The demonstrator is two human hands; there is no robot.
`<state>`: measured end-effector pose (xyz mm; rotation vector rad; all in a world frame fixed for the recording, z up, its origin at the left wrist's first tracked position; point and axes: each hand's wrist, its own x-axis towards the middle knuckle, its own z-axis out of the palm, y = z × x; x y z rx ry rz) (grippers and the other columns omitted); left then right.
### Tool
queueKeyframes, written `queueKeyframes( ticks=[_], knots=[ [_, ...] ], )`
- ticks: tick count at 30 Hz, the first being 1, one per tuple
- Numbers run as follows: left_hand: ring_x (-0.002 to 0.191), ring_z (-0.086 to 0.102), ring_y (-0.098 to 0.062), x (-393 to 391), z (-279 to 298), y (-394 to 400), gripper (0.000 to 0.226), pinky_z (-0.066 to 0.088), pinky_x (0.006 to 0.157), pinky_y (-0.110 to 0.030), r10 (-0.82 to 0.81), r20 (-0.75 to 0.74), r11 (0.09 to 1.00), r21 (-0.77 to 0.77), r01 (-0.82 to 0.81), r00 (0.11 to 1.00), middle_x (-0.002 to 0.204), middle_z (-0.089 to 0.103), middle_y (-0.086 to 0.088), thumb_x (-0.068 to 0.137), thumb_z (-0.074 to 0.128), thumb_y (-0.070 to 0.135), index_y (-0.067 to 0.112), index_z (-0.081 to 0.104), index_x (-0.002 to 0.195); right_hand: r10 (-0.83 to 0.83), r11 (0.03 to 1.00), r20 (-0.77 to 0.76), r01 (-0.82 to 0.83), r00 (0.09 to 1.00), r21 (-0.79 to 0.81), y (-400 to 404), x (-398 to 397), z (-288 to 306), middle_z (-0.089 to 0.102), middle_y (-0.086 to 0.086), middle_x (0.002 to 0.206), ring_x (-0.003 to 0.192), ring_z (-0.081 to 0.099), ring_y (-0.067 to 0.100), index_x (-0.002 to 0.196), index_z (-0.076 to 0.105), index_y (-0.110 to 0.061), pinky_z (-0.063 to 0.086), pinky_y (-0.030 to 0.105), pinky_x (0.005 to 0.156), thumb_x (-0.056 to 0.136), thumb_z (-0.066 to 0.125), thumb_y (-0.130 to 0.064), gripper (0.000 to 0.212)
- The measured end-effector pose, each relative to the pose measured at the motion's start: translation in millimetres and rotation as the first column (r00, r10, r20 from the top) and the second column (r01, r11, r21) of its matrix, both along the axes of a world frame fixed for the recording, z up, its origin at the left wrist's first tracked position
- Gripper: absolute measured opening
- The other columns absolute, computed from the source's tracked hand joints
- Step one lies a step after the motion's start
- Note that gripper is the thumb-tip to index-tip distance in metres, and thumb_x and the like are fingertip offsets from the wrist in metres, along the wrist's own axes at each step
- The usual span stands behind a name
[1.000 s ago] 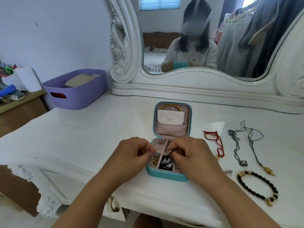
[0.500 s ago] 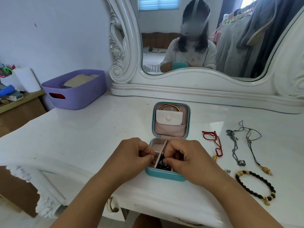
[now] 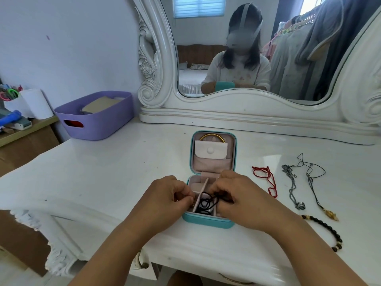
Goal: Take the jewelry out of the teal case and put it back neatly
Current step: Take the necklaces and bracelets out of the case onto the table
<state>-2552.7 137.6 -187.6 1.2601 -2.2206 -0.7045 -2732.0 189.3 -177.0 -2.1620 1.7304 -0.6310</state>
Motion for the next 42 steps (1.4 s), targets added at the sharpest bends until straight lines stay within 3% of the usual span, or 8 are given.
queueKeyframes(
  ticks=[4, 7, 13, 16, 22, 27, 33, 42],
  knots=[
    [0.065, 0.050, -0.004, 1, 0, 2, 0.013, 0.034, 0.054, -0.009, 0.002, 0.009, 1.000, -0.009, -0.001, 1.000, 0.073, 0.054, 0.010, 0.081, 0.062, 0.021, 0.029, 0.071, 0.081, -0.016, 0.995, 0.046, 0.020, 0.999, -0.098, -3, -2, -2, 0.047, -0.017, 0.081, 0.080, 0.053, 0.007, 0.087, 0.069, -0.020, 0.044, 0.022, 0.072, 0.083, 0.054, -0.003, 0.023],
    [0.066, 0.050, -0.004, 1, 2, 2, 0.015, 0.036, 0.053, -0.008, 0.030, 0.031, 0.998, -0.051, -0.028, 0.999, 0.077, 0.053, 0.012, 0.082, 0.060, 0.020, 0.032, 0.068, 0.081, -0.090, 0.983, 0.361, 0.142, 0.928, -0.119, 0, -1, 4, 0.058, -0.018, 0.068, 0.062, 0.054, -0.003, 0.078, 0.065, -0.028, 0.039, 0.008, 0.056, 0.086, 0.052, 0.000, 0.032],
    [0.094, 0.052, 0.022, -15, 26, 15, 0.027, 0.046, 0.067, -0.005, -0.127, -0.380, 0.979, 0.100, 0.177, 0.916, 0.104, 0.062, 0.027, 0.088, 0.056, 0.022, 0.038, 0.058, 0.109, -0.008, 0.990, 0.844, 0.123, 0.537, -0.069, 0, 5, 34, 0.069, -0.001, 0.065, 0.055, 0.061, 0.013, 0.082, 0.063, -0.015, 0.050, 0.020, 0.052, 0.088, 0.052, 0.001, 0.020],
    [0.087, 0.067, 0.000, -32, 32, 19, 0.020, 0.054, 0.072, -0.014, -0.202, -0.417, 0.932, 0.195, 0.305, 0.886, 0.095, 0.073, 0.009, 0.085, 0.061, 0.018, 0.027, 0.064, 0.102, 0.038, 0.994, 0.951, 0.084, 0.308, -0.067, 3, 5, 49, 0.071, 0.009, 0.074, 0.064, 0.067, 0.022, 0.085, 0.060, -0.010, 0.053, 0.023, 0.051, 0.088, 0.049, -0.001, 0.014],
    [0.064, 0.066, -0.003, -53, 35, 14, 0.019, 0.050, 0.059, -0.009, -0.157, -0.454, 0.942, 0.196, 0.271, 0.877, 0.054, 0.063, 0.006, 0.093, 0.048, 0.019, 0.022, 0.066, 0.091, 0.107, 0.991, 0.988, 0.093, -0.115, -0.097, 9, -24, 73, 0.073, 0.011, 0.073, 0.066, 0.072, 0.020, 0.085, 0.052, -0.012, 0.060, 0.031, 0.064, 0.093, 0.039, -0.006, 0.017],
    [0.049, 0.059, -0.004, -64, 41, 7, 0.018, 0.048, 0.054, -0.010, -0.122, -0.499, 0.948, 0.196, 0.249, 0.858, 0.045, 0.055, 0.008, 0.091, 0.051, 0.020, 0.023, 0.066, 0.082, 0.174, 0.966, 0.918, 0.243, -0.357, -0.089, 15, -66, 81, 0.064, 0.003, 0.058, 0.041, 0.052, 0.006, 0.079, 0.052, -0.013, 0.051, 0.020, 0.050, 0.092, 0.040, -0.007, 0.019],
    [0.045, 0.043, -0.009, -81, 56, 4, 0.018, 0.039, 0.045, -0.011, -0.108, -0.511, 0.944, 0.217, 0.249, 0.853, 0.061, 0.049, -0.008, 0.088, 0.057, 0.022, 0.006, 0.065, 0.082, 0.190, 0.923, 0.913, 0.382, -0.361, -0.041, 21, -108, 72, 0.055, 0.000, 0.050, 0.033, 0.032, 0.006, 0.073, 0.050, -0.014, 0.036, 0.014, 0.041, 0.080, 0.045, -0.005, 0.012],
    [0.037, 0.026, -0.008, -86, 35, 6, 0.028, 0.028, 0.041, -0.019, -0.058, -0.419, 0.923, 0.324, 0.209, 0.906, 0.043, 0.034, 0.008, 0.091, 0.053, 0.024, 0.021, 0.059, 0.064, 0.091, 0.923, 0.959, 0.384, -0.267, 0.019, 18, -112, 36, 0.055, 0.004, 0.053, 0.034, 0.032, 0.008, 0.077, 0.054, -0.012, 0.036, 0.018, 0.040, 0.092, 0.036, -0.003, 0.025]
  ],
)
